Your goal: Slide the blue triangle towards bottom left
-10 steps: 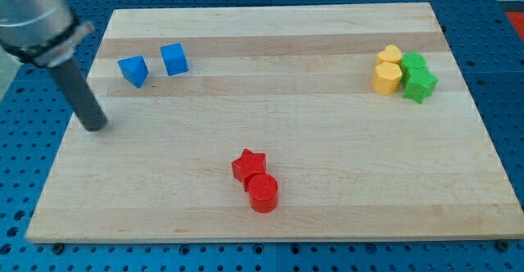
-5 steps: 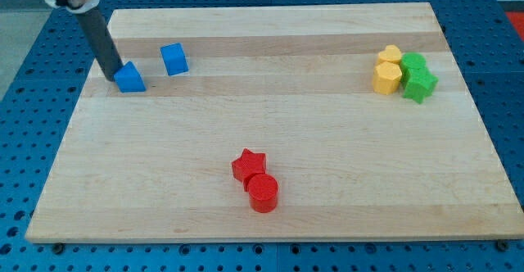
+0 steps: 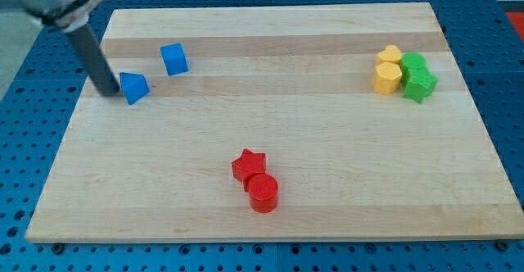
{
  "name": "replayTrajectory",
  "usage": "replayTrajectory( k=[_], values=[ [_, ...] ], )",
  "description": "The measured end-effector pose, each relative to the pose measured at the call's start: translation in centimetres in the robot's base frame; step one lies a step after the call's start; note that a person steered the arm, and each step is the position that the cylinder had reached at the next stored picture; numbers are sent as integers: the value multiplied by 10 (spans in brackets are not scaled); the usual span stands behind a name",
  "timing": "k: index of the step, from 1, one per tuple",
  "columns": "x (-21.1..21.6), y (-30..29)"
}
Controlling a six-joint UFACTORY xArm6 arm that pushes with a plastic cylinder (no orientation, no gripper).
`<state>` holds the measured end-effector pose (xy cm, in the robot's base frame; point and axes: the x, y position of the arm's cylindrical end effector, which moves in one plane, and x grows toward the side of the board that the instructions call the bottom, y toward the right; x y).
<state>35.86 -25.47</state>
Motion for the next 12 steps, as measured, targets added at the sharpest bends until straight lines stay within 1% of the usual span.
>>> replayTrajectory(
  k=[1, 2, 4, 5, 8, 9, 10, 11, 12],
  values=[
    [-70, 7],
    [-75, 61],
    [-57, 60],
    [-36, 52],
    [51, 15],
    [92, 8],
    [150, 4],
    [193, 4],
    [176, 6]
  ],
)
